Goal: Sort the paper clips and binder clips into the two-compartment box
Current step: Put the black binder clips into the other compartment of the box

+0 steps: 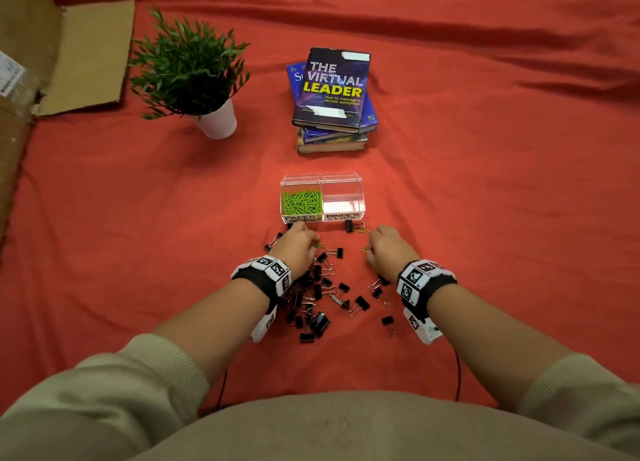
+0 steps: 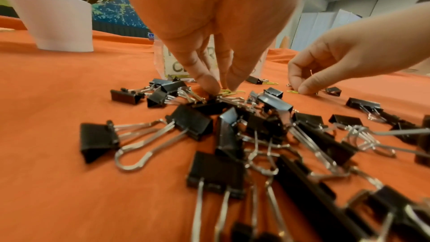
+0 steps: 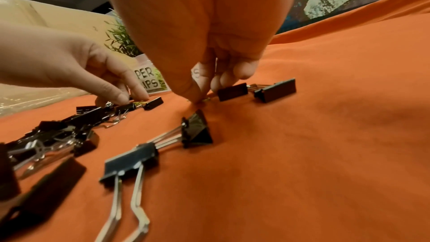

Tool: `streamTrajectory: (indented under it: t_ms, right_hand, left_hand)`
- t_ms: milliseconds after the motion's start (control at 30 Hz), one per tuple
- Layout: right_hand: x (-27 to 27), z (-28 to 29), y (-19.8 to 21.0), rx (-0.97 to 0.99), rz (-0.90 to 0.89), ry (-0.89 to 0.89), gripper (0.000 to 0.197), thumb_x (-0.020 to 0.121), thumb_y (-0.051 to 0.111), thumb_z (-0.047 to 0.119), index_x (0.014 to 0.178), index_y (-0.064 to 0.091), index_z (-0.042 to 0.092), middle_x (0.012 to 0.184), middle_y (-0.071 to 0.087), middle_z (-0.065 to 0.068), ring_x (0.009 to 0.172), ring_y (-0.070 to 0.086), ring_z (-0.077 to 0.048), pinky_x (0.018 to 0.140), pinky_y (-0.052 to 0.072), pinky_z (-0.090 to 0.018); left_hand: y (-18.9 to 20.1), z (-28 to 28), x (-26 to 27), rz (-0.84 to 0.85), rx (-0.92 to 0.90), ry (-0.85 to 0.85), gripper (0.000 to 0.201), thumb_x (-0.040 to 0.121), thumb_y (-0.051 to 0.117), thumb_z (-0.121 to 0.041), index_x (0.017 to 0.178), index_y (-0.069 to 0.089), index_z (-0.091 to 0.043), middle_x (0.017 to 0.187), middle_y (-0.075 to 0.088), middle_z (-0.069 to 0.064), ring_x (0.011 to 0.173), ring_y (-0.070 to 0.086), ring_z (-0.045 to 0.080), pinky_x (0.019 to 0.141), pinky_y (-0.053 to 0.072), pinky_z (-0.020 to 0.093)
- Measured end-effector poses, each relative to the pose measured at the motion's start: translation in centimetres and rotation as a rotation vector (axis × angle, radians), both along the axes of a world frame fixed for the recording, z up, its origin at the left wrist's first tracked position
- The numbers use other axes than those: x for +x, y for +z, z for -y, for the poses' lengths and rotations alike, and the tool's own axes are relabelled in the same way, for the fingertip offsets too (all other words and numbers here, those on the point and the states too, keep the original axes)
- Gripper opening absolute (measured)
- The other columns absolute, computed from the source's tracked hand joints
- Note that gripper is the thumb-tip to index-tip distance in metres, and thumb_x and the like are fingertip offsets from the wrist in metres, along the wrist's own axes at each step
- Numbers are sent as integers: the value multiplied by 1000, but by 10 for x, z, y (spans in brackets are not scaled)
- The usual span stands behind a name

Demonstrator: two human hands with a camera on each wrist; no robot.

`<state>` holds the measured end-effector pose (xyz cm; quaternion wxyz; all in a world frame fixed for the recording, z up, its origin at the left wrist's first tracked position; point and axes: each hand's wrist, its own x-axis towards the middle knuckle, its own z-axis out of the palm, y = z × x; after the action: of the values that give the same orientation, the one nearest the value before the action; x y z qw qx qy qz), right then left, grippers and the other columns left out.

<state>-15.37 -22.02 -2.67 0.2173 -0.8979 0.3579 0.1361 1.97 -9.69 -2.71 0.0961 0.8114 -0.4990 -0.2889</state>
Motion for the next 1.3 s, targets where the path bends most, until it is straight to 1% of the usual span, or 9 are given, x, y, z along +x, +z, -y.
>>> streamTrajectory:
  t_ms: [133, 233, 367, 433, 567, 733, 867, 1033, 1300]
  right_hand:
    - [7, 1, 0, 79, -55, 10, 22, 87, 52, 16, 105, 56, 3, 111, 51, -12, 105, 50, -26, 91, 48, -38]
    - [7, 2, 1, 155, -63, -7, 11, 85, 52, 13, 94, 57, 11, 96, 59, -9, 87, 56, -25, 78, 48, -32]
    - [0, 14, 11, 339, 264, -360, 20, 87, 50, 9, 100, 59, 22, 77, 61, 0, 64, 55, -15, 59, 45, -24]
    - [2, 21, 16, 446, 358, -542, 20, 91, 44, 11, 93, 62, 17, 72, 60, -1, 55, 52, -15, 51, 42, -23]
    - [11, 30, 18, 624, 424, -746, 22, 90, 44, 11, 73, 58, 12, 65, 58, -7, 51, 50, -18, 53, 44, -28]
    - [26, 24, 9, 244, 142, -406, 12, 83, 61, 17, 75, 63, 10, 80, 65, -6, 73, 61, -23, 73, 52, -32]
    - [29, 13, 3, 105, 81, -232, 20, 87, 57, 17, 90, 64, -2, 103, 60, -17, 97, 58, -31, 86, 46, -36]
    - [31, -2, 0, 117, -72, -129, 37, 91, 44, 13, 123, 47, -6, 128, 48, -21, 120, 45, -35, 103, 38, -39]
    - [26, -9, -3, 98, 77, -270, 30, 88, 60, 24, 108, 53, 3, 111, 54, -13, 107, 51, -28, 95, 41, -35]
  left_hand:
    - [-1, 1, -2, 81, 13, -38, 24, 93, 52, -13, 115, 62, -9, 114, 51, 7, 96, 60, 25, 84, 52, 36]
    - [0, 4, -6, 165, 34, -91, 13, 90, 51, -4, 99, 61, -2, 106, 51, 10, 89, 59, 28, 78, 54, 41]
    - [-2, 4, -11, 221, 62, -147, 17, 86, 52, 5, 102, 55, 0, 108, 50, 12, 99, 56, 28, 81, 53, 39]
    - [-1, 6, -13, 228, 63, -148, 19, 89, 51, 1, 108, 52, 0, 112, 50, 13, 105, 54, 29, 84, 52, 39]
    - [14, 10, -11, 133, 57, -42, 20, 93, 41, -8, 111, 49, -2, 112, 56, 16, 100, 57, 33, 80, 47, 41]
    - [33, 8, -3, 11, -174, 100, 9, 94, 41, -11, 93, 50, -10, 85, 56, 6, 74, 54, 24, 63, 43, 32]
    - [46, 22, 21, 65, -295, 158, 15, 97, 40, -12, 101, 53, -7, 99, 53, 6, 88, 50, 18, 80, 42, 29]
    - [49, 43, 50, 125, -196, 135, 18, 97, 42, -9, 103, 58, -3, 108, 55, 12, 99, 53, 26, 89, 43, 35]
    - [40, 38, 54, 134, -99, -14, 28, 95, 48, -9, 119, 62, -3, 119, 55, 15, 116, 49, 30, 103, 42, 40]
